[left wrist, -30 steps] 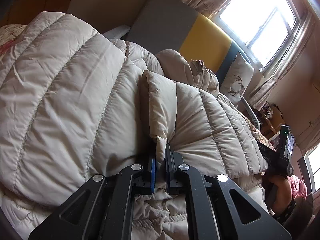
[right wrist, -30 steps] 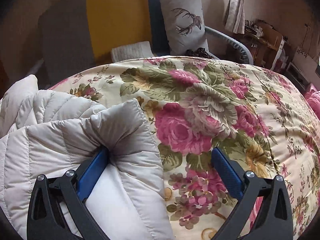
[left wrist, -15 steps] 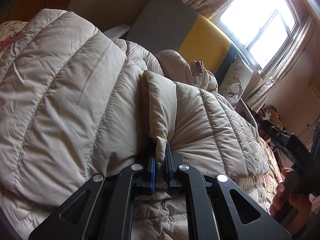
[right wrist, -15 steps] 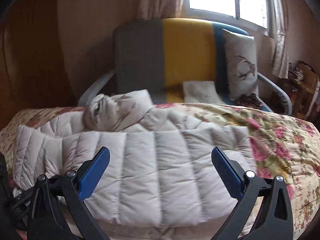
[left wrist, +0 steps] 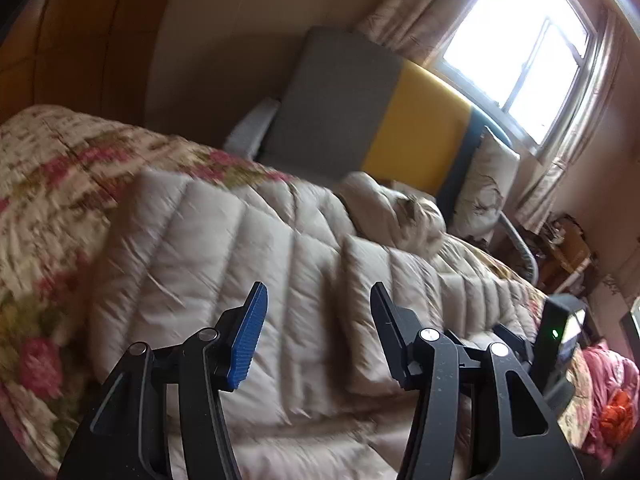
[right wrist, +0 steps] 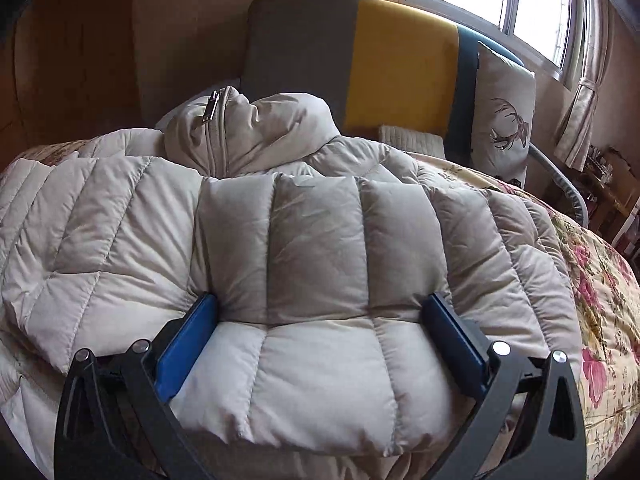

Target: Fold large clothes

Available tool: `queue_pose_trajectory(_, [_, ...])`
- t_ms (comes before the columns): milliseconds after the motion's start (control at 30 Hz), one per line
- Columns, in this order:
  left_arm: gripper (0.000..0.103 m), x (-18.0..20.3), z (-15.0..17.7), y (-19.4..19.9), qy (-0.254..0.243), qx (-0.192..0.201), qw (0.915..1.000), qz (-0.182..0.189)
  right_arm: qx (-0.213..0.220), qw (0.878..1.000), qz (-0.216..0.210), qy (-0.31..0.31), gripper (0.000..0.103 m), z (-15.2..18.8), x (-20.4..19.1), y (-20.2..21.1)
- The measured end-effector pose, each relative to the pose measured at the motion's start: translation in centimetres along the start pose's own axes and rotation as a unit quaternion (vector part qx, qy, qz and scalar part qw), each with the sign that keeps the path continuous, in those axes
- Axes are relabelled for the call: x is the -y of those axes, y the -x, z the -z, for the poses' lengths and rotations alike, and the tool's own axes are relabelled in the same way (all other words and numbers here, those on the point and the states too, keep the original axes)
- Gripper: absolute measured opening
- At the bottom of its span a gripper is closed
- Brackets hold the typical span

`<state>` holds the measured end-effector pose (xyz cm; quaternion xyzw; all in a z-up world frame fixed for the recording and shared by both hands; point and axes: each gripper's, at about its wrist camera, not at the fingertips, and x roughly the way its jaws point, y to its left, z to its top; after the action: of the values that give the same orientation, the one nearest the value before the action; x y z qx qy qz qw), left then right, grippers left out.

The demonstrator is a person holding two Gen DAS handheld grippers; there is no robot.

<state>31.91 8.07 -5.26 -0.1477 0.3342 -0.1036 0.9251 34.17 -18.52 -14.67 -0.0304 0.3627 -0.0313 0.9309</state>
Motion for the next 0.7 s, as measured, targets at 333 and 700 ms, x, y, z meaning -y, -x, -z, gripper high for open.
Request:
queue_pose_trajectory(333, [0.054,-6.1,-1.3,-9.0,-0.018,-0.055,0.9930,-0.104,0.001,1.000,0.005,0.003,0.101,0.2,-0.5,0.4])
queue_pose_trajectory(700, [0.088,-5.6,-0.4,-5.6,0.004,-0.039,0.9939,-0.103,-0.007,1.000,0.003,0.001,0.101,0.2,-1.1,-0.2])
